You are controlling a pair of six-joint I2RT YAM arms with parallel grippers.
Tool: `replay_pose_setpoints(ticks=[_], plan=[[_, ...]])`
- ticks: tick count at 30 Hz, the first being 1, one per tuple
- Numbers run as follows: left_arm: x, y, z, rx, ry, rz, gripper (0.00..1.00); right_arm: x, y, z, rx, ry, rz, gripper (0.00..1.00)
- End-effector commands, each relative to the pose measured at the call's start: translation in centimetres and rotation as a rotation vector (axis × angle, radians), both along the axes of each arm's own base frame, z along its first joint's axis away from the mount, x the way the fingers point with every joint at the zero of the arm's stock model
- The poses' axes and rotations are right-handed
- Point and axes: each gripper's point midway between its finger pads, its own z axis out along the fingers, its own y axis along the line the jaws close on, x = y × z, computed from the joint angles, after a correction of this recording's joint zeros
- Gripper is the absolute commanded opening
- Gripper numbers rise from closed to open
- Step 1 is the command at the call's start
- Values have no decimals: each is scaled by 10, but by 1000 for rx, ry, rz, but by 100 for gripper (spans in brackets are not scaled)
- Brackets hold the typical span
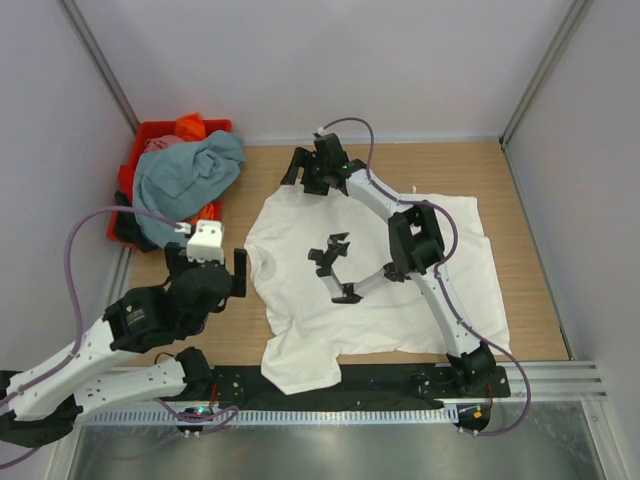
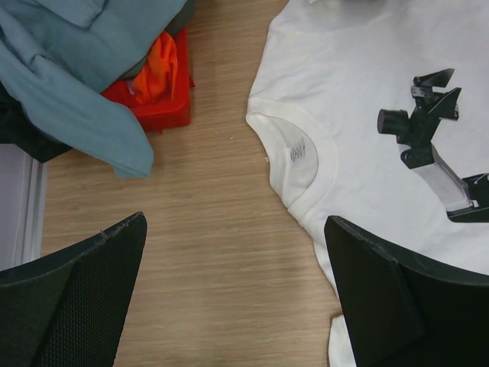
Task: Fold and stack the t-shirts
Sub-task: Flatten the tshirt out
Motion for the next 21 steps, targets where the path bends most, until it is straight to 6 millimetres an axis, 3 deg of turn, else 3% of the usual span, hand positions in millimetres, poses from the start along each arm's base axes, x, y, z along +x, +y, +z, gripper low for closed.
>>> replay_pose_setpoints(ticks=[1, 5, 9, 21], plan=[[7, -1, 0, 45, -6, 28, 100, 12, 19, 29, 88, -71, -5, 87], [8, -4, -2, 58, 2, 27, 100, 19, 17, 22, 75, -73, -30, 84], [7, 0, 0, 45, -8, 32, 100, 19, 15, 15, 65, -61, -36, 71], [8, -2, -1, 46, -4, 32, 100, 10, -11, -11, -66, -13, -101, 68]])
